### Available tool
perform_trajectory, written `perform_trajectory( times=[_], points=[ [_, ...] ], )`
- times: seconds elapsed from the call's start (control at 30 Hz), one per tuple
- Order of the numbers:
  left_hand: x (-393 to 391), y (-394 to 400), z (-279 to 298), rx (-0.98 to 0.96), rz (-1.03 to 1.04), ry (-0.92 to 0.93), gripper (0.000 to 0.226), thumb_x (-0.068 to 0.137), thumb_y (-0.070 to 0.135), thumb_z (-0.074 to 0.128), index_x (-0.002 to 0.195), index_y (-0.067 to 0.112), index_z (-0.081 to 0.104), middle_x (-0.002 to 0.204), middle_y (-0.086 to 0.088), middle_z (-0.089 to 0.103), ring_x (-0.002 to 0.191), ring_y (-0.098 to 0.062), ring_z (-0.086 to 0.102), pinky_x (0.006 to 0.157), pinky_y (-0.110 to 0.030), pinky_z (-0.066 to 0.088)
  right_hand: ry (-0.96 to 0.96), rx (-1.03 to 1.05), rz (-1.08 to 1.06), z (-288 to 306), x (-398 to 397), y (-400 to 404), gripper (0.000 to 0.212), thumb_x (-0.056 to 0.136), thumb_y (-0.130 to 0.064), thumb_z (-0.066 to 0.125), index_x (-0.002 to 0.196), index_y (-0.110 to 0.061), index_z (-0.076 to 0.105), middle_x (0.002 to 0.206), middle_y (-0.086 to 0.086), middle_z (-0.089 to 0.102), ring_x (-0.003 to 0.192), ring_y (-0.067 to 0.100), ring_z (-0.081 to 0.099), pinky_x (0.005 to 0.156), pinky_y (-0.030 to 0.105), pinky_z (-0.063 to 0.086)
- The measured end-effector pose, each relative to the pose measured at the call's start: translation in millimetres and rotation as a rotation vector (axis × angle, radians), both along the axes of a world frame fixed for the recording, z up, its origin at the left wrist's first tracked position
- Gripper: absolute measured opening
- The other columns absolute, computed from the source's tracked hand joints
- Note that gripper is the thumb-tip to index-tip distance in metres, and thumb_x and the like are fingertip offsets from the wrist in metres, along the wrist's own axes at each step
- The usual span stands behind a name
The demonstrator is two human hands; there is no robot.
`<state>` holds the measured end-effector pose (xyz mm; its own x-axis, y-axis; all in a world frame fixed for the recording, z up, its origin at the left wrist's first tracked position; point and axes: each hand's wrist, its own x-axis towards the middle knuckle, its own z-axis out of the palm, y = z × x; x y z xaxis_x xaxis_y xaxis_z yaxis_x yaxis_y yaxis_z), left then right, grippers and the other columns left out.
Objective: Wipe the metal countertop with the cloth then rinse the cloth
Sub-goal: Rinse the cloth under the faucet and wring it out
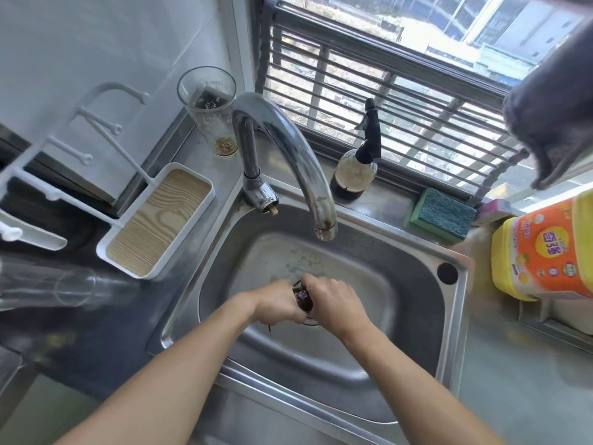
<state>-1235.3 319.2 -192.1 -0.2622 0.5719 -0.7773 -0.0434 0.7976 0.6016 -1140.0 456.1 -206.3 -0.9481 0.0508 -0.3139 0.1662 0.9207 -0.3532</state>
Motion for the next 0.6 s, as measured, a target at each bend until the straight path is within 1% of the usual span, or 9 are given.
perform_trajectory(
  times=[0.1,0.2,0.27,0.33,0.37,0.43,0.5,0.53,0.6],
  points=[
    [-4,0,-4,-0.035,-0.071,0.113,0.025,0.069,0.024,0.074,0.057,0.019,0.052,0.057,0.006,0.053,0.054,-0.016,0.049,0.051,-0.023,0.035,-0.058,-0.024,-0.068,-4,-1,-4,0.028,0.078,-0.034,0.065,0.094,-0.019,0.047,0.091,0.007,0.068,0.083,0.040,0.065,0.060,0.036,0.035],
    [-9,3,-3,-0.115,-0.322,0.563,0.030,0.069,0.047,0.072,0.068,0.022,0.054,0.073,-0.002,0.068,0.072,-0.030,0.063,0.060,-0.028,0.038,-0.256,-0.215,-0.237,1,-6,-2,0.034,0.077,-0.037,0.074,0.100,-0.021,0.055,0.099,0.004,0.070,0.090,0.032,0.065,0.070,0.038,0.051],
    [-12,6,-2,-0.040,-0.401,0.694,0.022,0.074,0.042,0.069,0.075,0.024,0.056,0.082,-0.005,0.071,0.082,-0.034,0.066,0.062,-0.031,0.040,-0.403,-0.503,-0.317,7,-5,6,0.043,0.072,-0.036,0.083,0.105,-0.022,0.059,0.101,0.003,0.071,0.088,0.021,0.067,0.078,0.037,0.058],
    [-16,4,0,0.059,-0.450,0.741,0.009,0.081,0.029,0.062,0.081,0.021,0.059,0.082,-0.003,0.068,0.083,-0.034,0.066,0.062,-0.035,0.045,-0.555,-0.931,-0.421,16,1,18,0.056,0.070,-0.038,0.089,0.117,-0.021,0.063,0.110,0.006,0.070,0.093,0.014,0.068,0.086,0.033,0.060],
    [-18,0,0,0.120,-0.444,0.776,0.005,0.082,0.024,0.060,0.083,0.020,0.059,0.081,0.000,0.064,0.082,-0.034,0.065,0.063,-0.036,0.046,-0.589,-1.115,-0.482,20,4,26,0.058,0.073,-0.040,0.088,0.122,-0.020,0.064,0.119,0.010,0.070,0.102,0.016,0.069,0.095,0.037,0.058],
    [-18,-7,3,0.279,-0.369,0.839,0.005,0.083,0.016,0.060,0.084,0.019,0.057,0.080,0.005,0.051,0.077,-0.033,0.062,0.060,-0.038,0.045,-0.604,-1.424,-0.610,23,12,42,0.054,0.082,-0.048,0.081,0.123,-0.014,0.068,0.134,0.020,0.064,0.120,0.025,0.065,0.105,0.053,0.052],
    [-13,-6,9,0.440,-0.309,0.924,0.005,0.083,0.011,0.060,0.086,0.016,0.059,0.080,0.002,0.048,0.070,-0.032,0.058,0.055,-0.040,0.045,-0.645,-1.644,-0.712,20,17,50,0.062,0.087,-0.059,0.071,0.123,-0.008,0.068,0.139,0.023,0.061,0.129,0.033,0.060,0.105,0.061,0.049],
    [-9,-5,10,0.506,-0.297,0.971,0.005,0.083,0.010,0.061,0.086,0.014,0.062,0.080,-0.002,0.051,0.068,-0.030,0.058,0.054,-0.040,0.046,-0.690,-1.718,-0.718,17,19,49,0.070,0.088,-0.062,0.067,0.131,-0.006,0.065,0.142,0.023,0.058,0.133,0.036,0.055,0.105,0.064,0.048],
    [-4,0,11,0.600,-0.281,1.032,0.006,0.083,0.007,0.066,0.087,0.011,0.067,0.081,-0.006,0.057,0.068,-0.027,0.058,0.056,-0.038,0.048,-0.789,-1.830,-0.635,10,21,39,0.084,0.088,-0.065,0.065,0.145,-0.005,0.052,0.144,0.026,0.052,0.138,0.040,0.047,0.107,0.069,0.042]
  ],
)
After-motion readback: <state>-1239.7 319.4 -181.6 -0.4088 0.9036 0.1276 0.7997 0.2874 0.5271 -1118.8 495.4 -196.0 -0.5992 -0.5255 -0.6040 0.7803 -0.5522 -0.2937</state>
